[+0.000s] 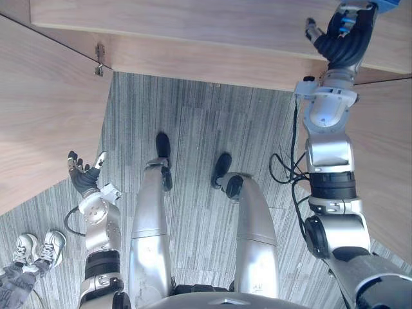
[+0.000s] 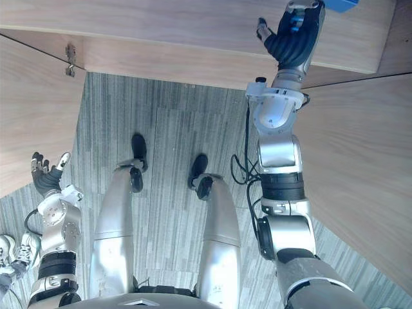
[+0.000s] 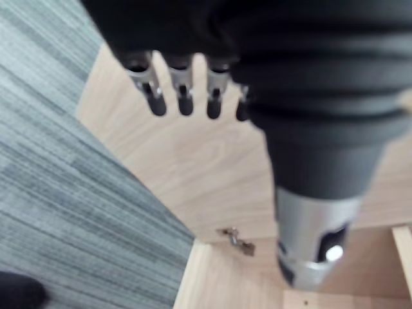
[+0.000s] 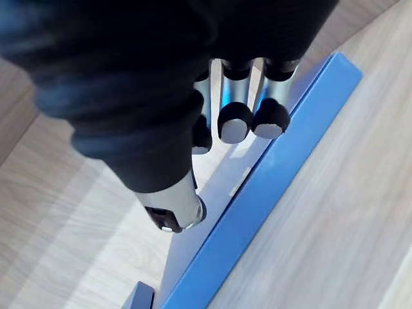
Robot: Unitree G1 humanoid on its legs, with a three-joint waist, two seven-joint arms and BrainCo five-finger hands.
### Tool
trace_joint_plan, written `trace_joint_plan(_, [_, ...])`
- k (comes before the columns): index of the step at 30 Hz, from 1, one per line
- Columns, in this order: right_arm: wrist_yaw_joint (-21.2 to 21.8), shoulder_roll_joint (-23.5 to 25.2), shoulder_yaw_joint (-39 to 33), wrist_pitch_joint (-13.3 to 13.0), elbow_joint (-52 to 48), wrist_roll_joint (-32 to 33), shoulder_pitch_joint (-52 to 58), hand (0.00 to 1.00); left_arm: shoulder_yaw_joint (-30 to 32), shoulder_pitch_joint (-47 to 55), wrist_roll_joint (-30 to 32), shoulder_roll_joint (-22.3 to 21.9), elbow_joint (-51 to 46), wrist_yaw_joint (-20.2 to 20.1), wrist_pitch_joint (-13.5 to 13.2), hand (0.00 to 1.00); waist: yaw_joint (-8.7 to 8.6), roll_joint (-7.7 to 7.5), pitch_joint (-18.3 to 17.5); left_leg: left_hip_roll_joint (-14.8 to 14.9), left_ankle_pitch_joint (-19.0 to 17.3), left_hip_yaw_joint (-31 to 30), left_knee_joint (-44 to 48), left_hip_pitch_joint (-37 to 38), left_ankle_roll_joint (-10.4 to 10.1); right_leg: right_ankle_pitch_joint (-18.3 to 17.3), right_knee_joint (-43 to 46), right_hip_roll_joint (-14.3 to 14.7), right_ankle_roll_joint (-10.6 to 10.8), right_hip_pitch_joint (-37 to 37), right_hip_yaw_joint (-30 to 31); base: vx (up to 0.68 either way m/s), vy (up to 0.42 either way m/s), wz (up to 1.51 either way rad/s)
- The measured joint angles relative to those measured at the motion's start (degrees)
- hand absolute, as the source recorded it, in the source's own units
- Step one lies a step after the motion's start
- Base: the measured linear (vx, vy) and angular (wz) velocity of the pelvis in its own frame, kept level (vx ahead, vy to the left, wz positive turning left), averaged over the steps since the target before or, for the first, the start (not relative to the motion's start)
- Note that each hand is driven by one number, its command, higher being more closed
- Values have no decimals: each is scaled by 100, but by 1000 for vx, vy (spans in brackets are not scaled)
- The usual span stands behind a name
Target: Walk over to the cabinet, pick up the folder, carry it to the office cabinet, place the folder inside the office cabinet, then close the office cabinet door
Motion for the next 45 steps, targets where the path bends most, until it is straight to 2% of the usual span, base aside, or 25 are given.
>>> trace_joint_plan(10, [-8,-402,152,1,972,305,-665,100,-602,-150,-30,-42,48,21,-89,0,20,0,9,-28,-12,-106,264,-350,-6,-83,281,-72,-14,-282,-63,-8,2,3])
trace_joint_plan(12, [-9,-455,385,-3,1098,413,-717,100,-819,-385,-6,-23,284,-14,-484,0,27,-11,15,-54,-19,-119,272,-399,-20,-103,337,-101,-15,-328,-78,-17,6,7])
trace_joint_plan(14, [-8,-436,485,-16,1152,443,-727,100,-852,-387,61,-16,385,-33,-437,0,25,-17,18,-69,-17,-120,270,-460,-22,-118,371,-127,-22,-409,-77,-6,2,3])
trace_joint_plan(16, [-7,-477,454,-13,1179,448,-757,100,-605,-282,24,-12,531,-40,-331,0,22,-24,22,-53,15,-128,293,-524,20,-117,375,-114,-27,-461,-90,0,0,0])
trace_joint_plan(20, [-5,-828,474,-101,1405,610,-992,100,-570,-179,-94,75,692,26,-345,0,31,-28,30,-40,7,-138,365,-570,23,-123,402,-111,-20,-472,-98,0,0,0])
trace_joint_plan(24, [7,-865,480,-218,1543,740,-1124,100,-583,-179,-136,72,693,27,-353,0,21,-28,31,-42,-27,-132,362,-573,-21,-140,400,-123,11,-473,-100,0,0,0])
trace_joint_plan(31, [50,-1209,716,-230,2138,966,-1497,100,-576,-178,-186,69,692,19,-374,0,41,-34,34,-60,40,-110,262,-585,51,-113,342,-166,-19,-490,-129,1,11,4])
trace_joint_plan(42, [518,-1899,1399,-281,3208,1252,-2483,100,-404,84,-362,75,769,-105,-419,0,31,-39,136,-85,84,-122,114,-588,19,-112,220,-176,-17,-483,-170,1,1,0])
trace_joint_plan(45, [549,-1993,1588,-381,3388,1251,-2597,100,-357,84,-419,84,847,-112,-419,0,-8,-42,148,-108,162,-122,-19,-570,17,-81,152,-190,-16,-483,-198,2,8,5])
